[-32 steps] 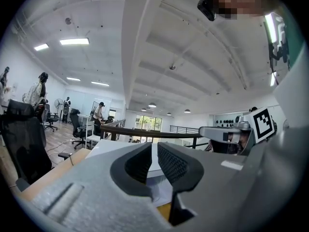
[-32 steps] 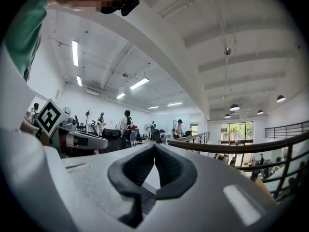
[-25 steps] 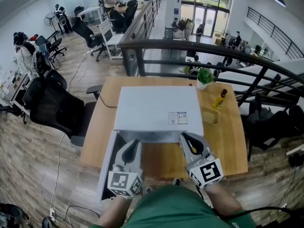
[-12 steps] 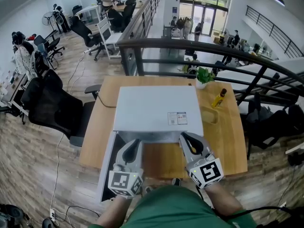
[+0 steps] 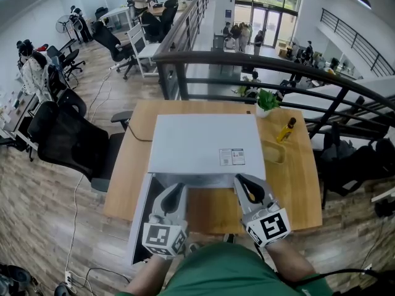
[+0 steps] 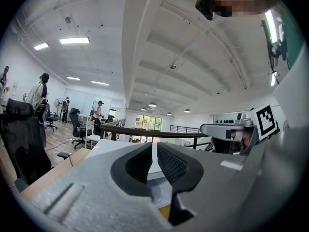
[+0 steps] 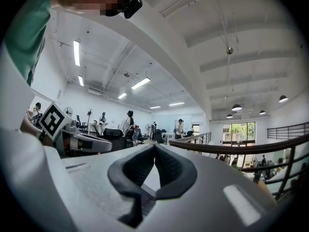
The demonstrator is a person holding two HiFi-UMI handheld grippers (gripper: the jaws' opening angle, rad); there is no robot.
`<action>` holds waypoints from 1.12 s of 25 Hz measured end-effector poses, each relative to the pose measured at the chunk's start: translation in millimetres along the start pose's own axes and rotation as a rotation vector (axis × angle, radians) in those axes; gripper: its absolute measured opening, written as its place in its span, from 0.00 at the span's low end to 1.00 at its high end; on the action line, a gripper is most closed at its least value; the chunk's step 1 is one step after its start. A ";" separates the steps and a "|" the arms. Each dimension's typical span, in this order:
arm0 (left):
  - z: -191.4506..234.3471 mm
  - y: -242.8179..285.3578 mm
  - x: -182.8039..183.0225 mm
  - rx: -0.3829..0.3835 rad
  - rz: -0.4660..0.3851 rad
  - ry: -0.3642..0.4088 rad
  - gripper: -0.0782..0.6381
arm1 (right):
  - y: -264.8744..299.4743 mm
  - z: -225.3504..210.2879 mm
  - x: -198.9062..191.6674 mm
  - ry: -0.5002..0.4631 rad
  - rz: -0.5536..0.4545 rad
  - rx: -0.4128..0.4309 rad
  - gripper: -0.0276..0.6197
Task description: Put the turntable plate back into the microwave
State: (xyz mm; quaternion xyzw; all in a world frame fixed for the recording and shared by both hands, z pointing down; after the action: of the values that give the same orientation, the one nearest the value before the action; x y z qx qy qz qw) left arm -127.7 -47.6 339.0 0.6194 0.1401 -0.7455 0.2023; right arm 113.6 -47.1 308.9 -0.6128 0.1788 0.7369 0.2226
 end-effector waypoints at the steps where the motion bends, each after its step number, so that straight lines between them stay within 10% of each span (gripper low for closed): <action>1: 1.0 0.1 -0.2 0.002 0.000 0.000 0.17 | 0.8 0.0 0.0 0.001 -0.001 0.001 0.05; 28: 3.4 14.1 -11.7 0.013 0.018 0.001 0.17 | 8.6 -8.1 -10.1 0.019 -0.003 0.001 0.05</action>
State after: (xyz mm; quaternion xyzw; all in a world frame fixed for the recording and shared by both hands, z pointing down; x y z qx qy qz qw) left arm -122.2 -60.0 351.7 0.6221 0.1297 -0.7444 0.2049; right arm 117.1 -59.7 317.3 -0.6198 0.1803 0.7307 0.2224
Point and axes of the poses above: the fingertips, and each gripper's own axes: y forward along the fingers, z to its left, x out of its top, the point moved 9 cm from there along -y, backward along the fingers, and after that the axes turned 4 degrees about -y, right-handed, at the moved point
